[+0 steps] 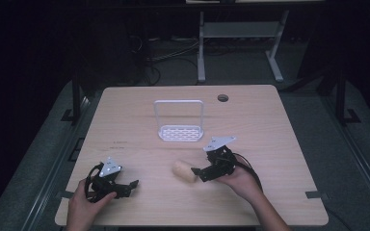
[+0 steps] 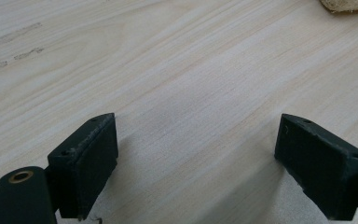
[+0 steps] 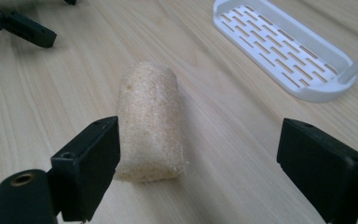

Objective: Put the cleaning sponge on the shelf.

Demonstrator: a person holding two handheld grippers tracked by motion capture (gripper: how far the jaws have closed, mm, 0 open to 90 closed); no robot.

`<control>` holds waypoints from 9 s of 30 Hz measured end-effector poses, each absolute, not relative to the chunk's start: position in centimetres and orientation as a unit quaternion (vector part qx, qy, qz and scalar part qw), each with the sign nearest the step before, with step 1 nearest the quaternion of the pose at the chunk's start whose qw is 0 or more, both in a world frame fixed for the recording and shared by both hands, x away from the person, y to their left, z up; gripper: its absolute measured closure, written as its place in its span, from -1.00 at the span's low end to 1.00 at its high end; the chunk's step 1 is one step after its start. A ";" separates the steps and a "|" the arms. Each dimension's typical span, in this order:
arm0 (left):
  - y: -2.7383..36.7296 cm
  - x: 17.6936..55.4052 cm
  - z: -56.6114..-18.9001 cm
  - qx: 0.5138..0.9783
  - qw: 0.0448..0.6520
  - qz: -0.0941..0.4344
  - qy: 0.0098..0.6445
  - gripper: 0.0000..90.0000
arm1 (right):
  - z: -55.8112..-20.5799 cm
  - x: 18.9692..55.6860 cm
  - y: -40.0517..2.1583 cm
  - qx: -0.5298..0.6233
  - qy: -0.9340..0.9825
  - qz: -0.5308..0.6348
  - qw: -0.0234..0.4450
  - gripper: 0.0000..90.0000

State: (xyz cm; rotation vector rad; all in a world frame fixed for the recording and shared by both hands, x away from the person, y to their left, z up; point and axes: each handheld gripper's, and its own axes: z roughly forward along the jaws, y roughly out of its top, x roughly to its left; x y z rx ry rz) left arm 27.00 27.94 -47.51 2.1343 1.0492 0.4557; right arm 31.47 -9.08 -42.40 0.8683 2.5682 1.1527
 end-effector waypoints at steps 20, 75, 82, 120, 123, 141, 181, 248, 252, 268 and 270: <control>27.9 27.0 -47.5 0.825 0.352 0.176 0.406 -0.72 | -42.7 31.9 -6.2 0.272 0.875 0.390 0.084 -0.71; 28.0 27.0 -47.5 0.826 0.351 0.176 0.405 -0.72 | -45.8 32.1 -3.4 0.256 0.902 0.339 0.078 -0.41; 28.0 27.0 -47.5 0.826 0.351 0.176 0.405 -0.72 | -45.9 31.9 -3.4 0.253 0.904 0.336 0.080 -0.11; 28.0 27.0 -47.5 0.826 0.351 0.176 0.405 -0.72 | -43.8 34.1 -3.6 0.274 0.887 0.357 0.102 -0.09; 28.0 27.0 -47.5 0.826 0.351 0.176 0.405 -0.72 | -43.6 34.6 -3.5 0.277 0.886 0.358 0.104 -0.09; 28.0 27.0 -47.5 0.826 0.351 0.176 0.405 -0.72 | -43.2 36.7 -3.3 0.296 0.877 0.362 0.114 -0.09; 28.0 27.0 -47.5 0.826 0.351 0.176 0.404 -0.72 | -43.8 42.4 -0.9 0.335 0.863 0.350 0.141 -0.09; 28.0 27.0 -47.5 0.826 0.351 0.176 0.405 -0.72 | -44.7 39.1 -1.6 0.300 0.885 0.341 0.103 0.99; 28.0 27.0 -47.5 0.826 0.351 0.176 0.405 -0.72 | -45.4 39.3 -1.5 0.305 0.886 0.335 0.096 0.99; 28.0 27.0 -47.5 0.826 0.352 0.176 0.405 -0.72 | -46.1 40.2 -3.0 0.327 0.881 0.325 0.105 0.99; 28.0 27.0 -47.5 0.826 0.352 0.176 0.405 -0.72 | -45.9 40.3 -3.2 0.330 0.878 0.329 0.108 0.99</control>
